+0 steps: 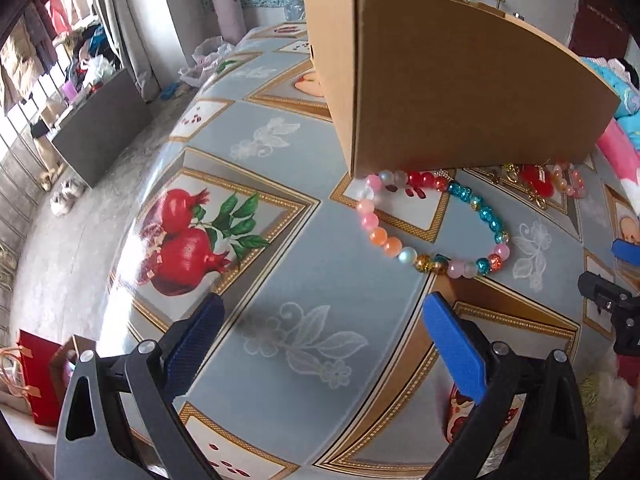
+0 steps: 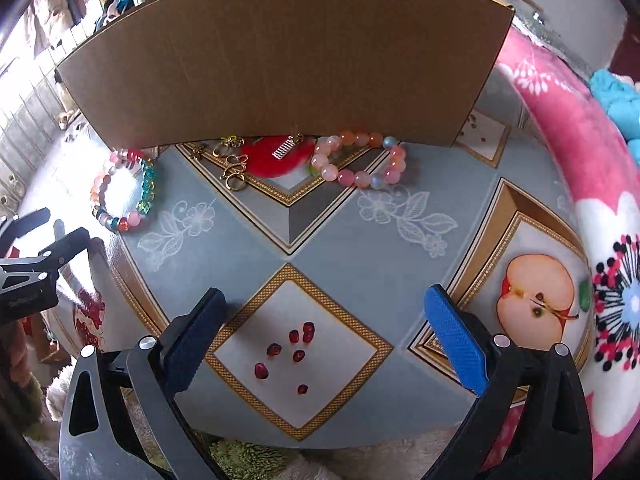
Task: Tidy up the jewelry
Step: 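Withdraw the right gripper from the box back over the table, then grasp the pink-and-teal bead bracelet with the right gripper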
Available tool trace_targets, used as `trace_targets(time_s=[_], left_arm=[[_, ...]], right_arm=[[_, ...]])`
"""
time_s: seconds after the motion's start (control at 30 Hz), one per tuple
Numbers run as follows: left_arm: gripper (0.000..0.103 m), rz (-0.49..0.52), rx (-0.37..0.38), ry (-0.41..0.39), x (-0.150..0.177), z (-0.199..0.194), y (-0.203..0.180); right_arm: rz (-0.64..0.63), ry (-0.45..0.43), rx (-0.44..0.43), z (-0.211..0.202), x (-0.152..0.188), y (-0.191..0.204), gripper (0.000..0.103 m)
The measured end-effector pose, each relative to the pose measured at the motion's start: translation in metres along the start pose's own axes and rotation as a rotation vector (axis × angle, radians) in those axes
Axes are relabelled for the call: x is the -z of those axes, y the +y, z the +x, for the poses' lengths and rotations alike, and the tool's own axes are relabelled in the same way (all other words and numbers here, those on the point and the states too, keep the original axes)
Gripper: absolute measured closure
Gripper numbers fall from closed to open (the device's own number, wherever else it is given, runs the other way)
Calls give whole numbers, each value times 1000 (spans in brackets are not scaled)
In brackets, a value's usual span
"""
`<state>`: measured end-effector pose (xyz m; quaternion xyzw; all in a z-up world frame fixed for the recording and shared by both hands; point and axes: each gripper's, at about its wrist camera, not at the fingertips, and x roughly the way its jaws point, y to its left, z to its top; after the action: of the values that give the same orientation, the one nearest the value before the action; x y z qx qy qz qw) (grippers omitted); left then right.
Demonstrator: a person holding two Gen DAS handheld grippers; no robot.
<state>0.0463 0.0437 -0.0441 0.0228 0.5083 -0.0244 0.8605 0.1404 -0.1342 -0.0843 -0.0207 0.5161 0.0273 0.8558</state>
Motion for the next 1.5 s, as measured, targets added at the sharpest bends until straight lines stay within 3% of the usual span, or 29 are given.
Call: trace_targets(time_s=[0.17, 0.47, 0.63, 0.73, 0.83, 0.97, 1.03, 1.23, 1.5], left_arm=[[4, 11, 8, 13, -6, 2, 3], [4, 13, 8, -65, 3, -1, 4], [4, 42, 67, -71, 1, -3, 12], [5, 14, 140, -128, -8, -13, 23], [7, 25, 185, -194, -24, -23, 30], [23, 81, 228, -217, -40, -25, 26], [36, 109, 249, -201, -44, -20, 19], [62, 171, 290, -134, -47, -2, 4], [78, 233, 255, -89, -54, 12, -2]], right_arm=[[20, -12, 12, -2, 1, 1, 8], [26, -14, 1, -24, 15, -3, 8], [-2, -112, -90, -53, 10, 11, 8], [-59, -185, -171, -69, 4, 29, 8], [-69, -178, -270, -67, -5, 43, 10], [-72, -145, -350, -59, -15, 56, 28], [-66, -130, -379, -52, -19, 57, 42], [-60, -73, -396, -40, -31, 65, 66], [-81, -38, -393, -29, -35, 75, 81]])
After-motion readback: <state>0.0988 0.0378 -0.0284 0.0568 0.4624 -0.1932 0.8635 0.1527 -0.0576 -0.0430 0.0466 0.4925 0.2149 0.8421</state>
